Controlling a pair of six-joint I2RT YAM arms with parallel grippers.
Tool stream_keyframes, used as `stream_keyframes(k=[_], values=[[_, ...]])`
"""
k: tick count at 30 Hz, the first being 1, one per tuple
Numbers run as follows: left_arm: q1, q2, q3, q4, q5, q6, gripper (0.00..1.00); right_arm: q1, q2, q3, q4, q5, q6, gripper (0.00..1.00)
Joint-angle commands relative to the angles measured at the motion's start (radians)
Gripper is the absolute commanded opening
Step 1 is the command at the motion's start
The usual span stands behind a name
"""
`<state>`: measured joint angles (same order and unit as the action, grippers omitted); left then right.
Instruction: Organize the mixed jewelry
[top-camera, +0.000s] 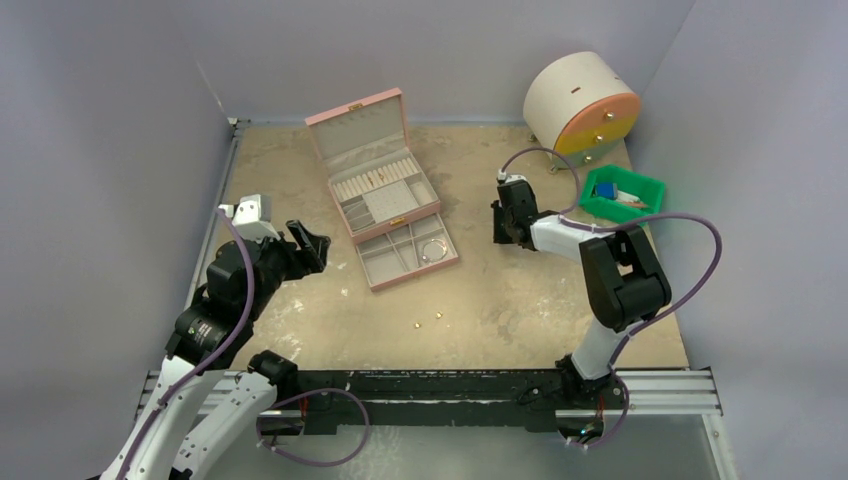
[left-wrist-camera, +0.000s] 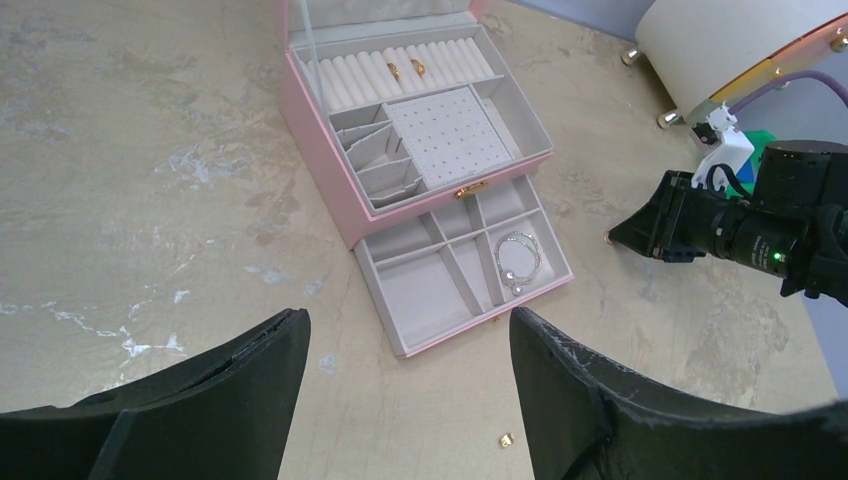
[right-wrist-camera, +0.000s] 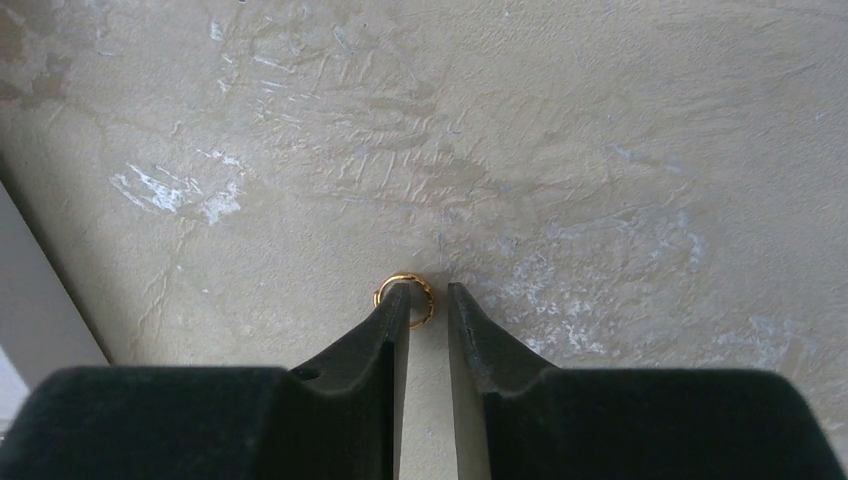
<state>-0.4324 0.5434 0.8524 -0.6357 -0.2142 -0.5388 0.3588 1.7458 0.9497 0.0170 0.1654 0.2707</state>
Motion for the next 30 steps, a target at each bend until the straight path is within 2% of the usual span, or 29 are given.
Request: stream_keyframes(k=[1,12,15,30], values=[[0.006,-0.001,-0.001,0.048,-0.010,0.005,0.73,-0.004,0.024,0.031,0.016,-0.002,-0.012,0.21],[0.006,-0.007,-0.002,0.048,-0.014,0.005,0.73,-0.004,0.037,0.019,0.018,0.027,-0.014,0.08],[0.006,-0.007,-0.002,0.048,-0.014,0.005,0.73,-0.003,0.027,0.012,0.018,0.032,-0.014,0.00],[0.006,0.003,0.012,0.050,0.031,0.001,0.73,0.025,-0.119,-0.022,-0.003,0.018,-0.004,0.00]])
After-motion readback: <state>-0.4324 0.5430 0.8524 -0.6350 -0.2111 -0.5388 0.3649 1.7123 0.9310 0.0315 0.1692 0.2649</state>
